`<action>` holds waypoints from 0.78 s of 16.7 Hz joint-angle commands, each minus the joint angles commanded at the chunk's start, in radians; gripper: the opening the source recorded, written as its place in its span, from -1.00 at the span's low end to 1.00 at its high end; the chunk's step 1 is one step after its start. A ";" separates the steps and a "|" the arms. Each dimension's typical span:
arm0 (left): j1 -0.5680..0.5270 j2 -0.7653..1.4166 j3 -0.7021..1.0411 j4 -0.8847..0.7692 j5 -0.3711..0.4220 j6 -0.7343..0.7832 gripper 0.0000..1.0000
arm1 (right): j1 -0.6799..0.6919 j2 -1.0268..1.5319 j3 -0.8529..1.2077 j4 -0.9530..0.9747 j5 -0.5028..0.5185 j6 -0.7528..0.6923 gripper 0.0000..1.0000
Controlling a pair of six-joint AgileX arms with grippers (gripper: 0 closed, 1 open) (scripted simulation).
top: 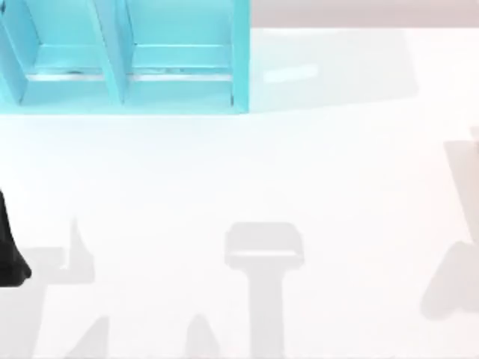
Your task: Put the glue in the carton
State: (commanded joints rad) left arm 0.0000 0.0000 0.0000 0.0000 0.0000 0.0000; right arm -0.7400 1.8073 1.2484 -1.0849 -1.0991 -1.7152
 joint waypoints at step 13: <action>0.000 0.000 0.000 0.000 0.000 0.000 1.00 | -0.245 0.144 0.047 -0.178 0.021 -0.248 -1.00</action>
State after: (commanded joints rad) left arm 0.0000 0.0000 0.0000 0.0000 0.0000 0.0000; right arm -0.9851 1.9515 1.2953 -1.2630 -1.0776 -1.9636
